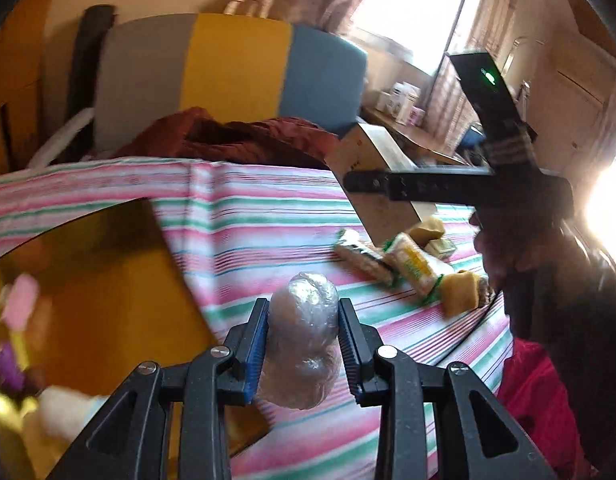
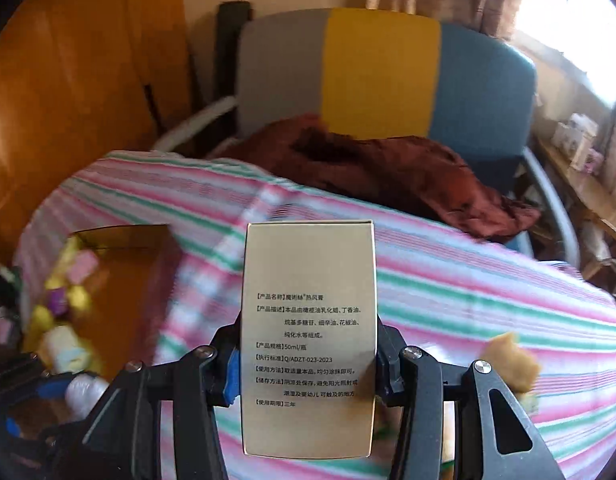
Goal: Organize objects
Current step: 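Grasp the white cotton ball with the left gripper while the right gripper grasps the white box, then place the cotton ball and white box into the gold tray with both grippers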
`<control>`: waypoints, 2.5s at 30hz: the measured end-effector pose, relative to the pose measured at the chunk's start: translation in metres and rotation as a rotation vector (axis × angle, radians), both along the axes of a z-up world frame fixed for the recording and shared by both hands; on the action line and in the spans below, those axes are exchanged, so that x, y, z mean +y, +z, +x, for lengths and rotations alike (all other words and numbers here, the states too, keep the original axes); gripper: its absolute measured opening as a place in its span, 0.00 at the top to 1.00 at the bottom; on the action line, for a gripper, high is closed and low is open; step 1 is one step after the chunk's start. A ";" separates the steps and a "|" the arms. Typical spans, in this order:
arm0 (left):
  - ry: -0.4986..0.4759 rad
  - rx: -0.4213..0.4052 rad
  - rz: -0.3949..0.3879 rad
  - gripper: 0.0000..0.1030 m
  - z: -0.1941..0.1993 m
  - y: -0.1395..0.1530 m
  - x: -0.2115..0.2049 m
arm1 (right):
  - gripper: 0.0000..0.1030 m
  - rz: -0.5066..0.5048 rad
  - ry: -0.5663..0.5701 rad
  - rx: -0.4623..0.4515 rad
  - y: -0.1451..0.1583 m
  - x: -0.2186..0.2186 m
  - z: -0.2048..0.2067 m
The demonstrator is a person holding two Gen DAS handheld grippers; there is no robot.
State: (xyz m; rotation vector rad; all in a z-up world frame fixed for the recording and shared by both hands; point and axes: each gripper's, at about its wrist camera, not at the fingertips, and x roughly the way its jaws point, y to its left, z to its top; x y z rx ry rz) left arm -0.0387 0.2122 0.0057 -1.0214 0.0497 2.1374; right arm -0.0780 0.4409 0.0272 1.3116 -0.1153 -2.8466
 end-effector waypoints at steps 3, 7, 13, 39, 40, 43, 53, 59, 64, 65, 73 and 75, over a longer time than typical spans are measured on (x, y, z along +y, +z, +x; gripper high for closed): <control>0.069 -0.004 0.005 0.68 0.003 -0.001 -0.039 | 0.52 -0.059 0.052 -0.005 -0.008 -0.037 0.001; 0.172 -0.009 0.013 0.68 0.007 -0.004 -0.090 | 0.52 -0.126 0.105 -0.019 -0.017 -0.081 -0.003; 0.335 -0.021 0.031 0.68 0.010 -0.013 -0.161 | 0.52 -0.206 0.155 -0.049 -0.028 -0.141 -0.025; 0.462 -0.102 0.034 0.56 0.003 -0.054 -0.206 | 0.43 -0.463 0.167 -0.224 -0.068 -0.230 -0.081; 0.475 -0.094 0.031 0.56 0.004 -0.053 -0.207 | 0.42 -0.453 0.169 -0.219 -0.069 -0.229 -0.076; 0.496 -0.076 0.030 0.56 0.007 -0.050 -0.210 | 0.40 -0.409 0.170 -0.201 -0.068 -0.225 -0.064; 0.554 0.024 -0.033 0.56 0.012 -0.033 -0.209 | 0.22 -0.228 0.171 -0.100 -0.059 -0.218 -0.014; 0.576 0.062 -0.077 0.56 0.019 -0.023 -0.204 | 0.18 -0.154 0.173 -0.066 -0.059 -0.217 0.009; 0.590 0.093 -0.101 0.56 0.024 -0.017 -0.202 | 0.17 -0.110 0.157 -0.040 -0.060 -0.215 0.023; 0.593 0.098 -0.105 0.56 0.025 -0.016 -0.201 | 0.17 -0.098 0.153 -0.031 -0.060 -0.214 0.025; 0.594 0.126 -0.130 0.56 0.028 -0.013 -0.196 | 0.15 -0.058 0.139 -0.009 -0.062 -0.212 0.037; 0.594 0.140 -0.141 0.56 0.029 -0.011 -0.194 | 0.15 -0.053 0.134 -0.002 -0.061 -0.212 0.039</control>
